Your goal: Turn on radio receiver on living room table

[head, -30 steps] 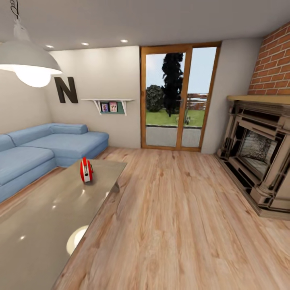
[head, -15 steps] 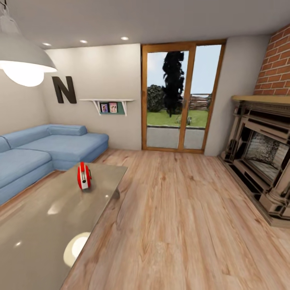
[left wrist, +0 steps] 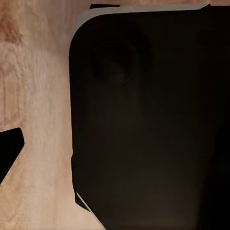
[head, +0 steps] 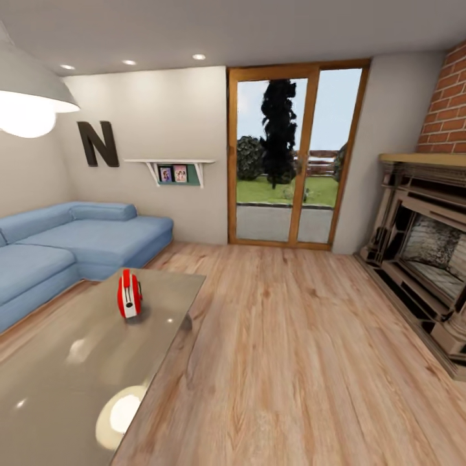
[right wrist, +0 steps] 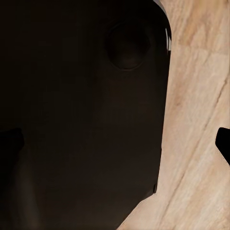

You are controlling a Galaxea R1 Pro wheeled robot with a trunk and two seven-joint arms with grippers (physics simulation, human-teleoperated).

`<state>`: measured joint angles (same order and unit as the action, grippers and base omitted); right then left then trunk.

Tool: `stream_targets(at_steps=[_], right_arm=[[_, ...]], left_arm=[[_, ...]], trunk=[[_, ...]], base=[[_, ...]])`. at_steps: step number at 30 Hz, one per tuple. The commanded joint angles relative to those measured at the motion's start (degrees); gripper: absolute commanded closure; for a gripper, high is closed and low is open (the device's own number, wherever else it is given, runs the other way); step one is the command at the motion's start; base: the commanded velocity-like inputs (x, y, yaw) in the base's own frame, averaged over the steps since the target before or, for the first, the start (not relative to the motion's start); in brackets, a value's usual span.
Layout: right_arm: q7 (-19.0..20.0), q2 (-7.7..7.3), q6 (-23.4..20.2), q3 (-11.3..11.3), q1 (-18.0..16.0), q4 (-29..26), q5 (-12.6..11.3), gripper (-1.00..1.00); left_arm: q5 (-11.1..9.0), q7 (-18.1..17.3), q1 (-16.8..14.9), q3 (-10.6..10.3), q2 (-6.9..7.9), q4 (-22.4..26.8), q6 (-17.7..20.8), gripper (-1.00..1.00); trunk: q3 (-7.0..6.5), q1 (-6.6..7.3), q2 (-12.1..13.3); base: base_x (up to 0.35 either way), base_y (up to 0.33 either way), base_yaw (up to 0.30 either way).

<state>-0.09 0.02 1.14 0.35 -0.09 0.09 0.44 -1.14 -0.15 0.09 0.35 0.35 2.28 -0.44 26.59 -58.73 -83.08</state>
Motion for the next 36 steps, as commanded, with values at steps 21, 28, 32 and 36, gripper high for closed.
stream_targets(at_steps=[21, 28, 32, 36], right_arm=[[0.0, 0.04, -0.09, 0.0, 0.0, 0.0, -0.01, -1.0], [0.0, 0.07, -0.09, 0.0, 0.0, 0.0, 0.08, -1.0], [0.0, -0.01, -0.09, 0.02, 0.0, 0.0, 0.09, -1.0], [0.0, -0.03, -0.02, 0.0, 0.0, 0.0, 0.09, -1.0]], left_arm=[[0.0, 0.0, 0.0, 0.0, -0.09, 0.0, 0.06, -1.0], [0.0, -0.02, 0.0, 0.0, -0.09, 0.0, 0.23, -1.0], [0.0, -0.01, 0.0, 0.0, -0.09, 0.05, 0.26, -1.0], [0.0, -0.02, 0.0, 0.0, -0.09, 0.05, 0.26, -1.0]], trunk=[[0.0, 0.0, 0.0], [0.0, 0.0, 0.0], [0.0, 0.0, 0.0], [0.0, 0.0, 0.0]], base=[[0.323, 0.071, -0.178], [0.323, 0.005, -0.001], [0.323, 0.0, 0.0], [0.323, 0.0, -0.098]])
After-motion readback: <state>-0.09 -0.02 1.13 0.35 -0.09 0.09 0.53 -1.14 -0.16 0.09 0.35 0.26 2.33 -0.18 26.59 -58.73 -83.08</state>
